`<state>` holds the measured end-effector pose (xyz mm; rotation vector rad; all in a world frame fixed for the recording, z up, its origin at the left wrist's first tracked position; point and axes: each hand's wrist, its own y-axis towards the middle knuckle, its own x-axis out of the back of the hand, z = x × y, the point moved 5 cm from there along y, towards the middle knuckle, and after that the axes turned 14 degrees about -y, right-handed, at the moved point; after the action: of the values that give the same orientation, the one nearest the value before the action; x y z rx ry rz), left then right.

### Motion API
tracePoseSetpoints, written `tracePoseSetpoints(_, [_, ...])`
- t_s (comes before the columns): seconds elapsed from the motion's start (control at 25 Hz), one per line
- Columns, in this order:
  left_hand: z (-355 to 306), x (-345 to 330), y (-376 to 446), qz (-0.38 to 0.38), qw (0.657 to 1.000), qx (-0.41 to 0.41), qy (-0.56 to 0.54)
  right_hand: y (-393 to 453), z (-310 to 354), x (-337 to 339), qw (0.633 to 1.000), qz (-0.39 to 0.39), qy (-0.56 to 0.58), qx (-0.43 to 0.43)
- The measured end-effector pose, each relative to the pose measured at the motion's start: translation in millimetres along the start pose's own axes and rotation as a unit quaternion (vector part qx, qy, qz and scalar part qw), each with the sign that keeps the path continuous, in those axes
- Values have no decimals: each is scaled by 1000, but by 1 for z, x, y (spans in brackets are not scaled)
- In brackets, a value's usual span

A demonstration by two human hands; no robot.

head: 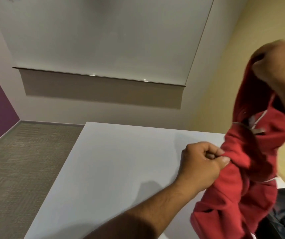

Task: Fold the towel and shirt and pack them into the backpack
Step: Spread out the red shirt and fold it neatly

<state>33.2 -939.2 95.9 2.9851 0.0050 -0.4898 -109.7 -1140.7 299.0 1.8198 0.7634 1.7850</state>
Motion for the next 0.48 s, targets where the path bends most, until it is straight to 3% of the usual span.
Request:
tracePoseSetpoints(0.08, [34, 30, -7, -20, 996, 90, 1, -32, 49, -29, 996, 78, -37, 5])
tracePoseSetpoints(0.16, [71, 70, -17, -57, 983, 175, 8, -79, 118, -79, 979, 156, -72, 105])
tracePoseSetpoints(0.28, [112, 147, -35, -138, 953, 269, -16, -146, 218, -128, 950, 217, -27, 222])
tracePoseSetpoints(0.4, [132, 244, -59, -261, 915, 308, -25, -186, 291, -150, 923, 254, 94, 274])
tracePoseSetpoints(0.48, [135, 310, -78, -350, 887, 299, 36, -196, 306, -153, 914, 250, 157, 278])
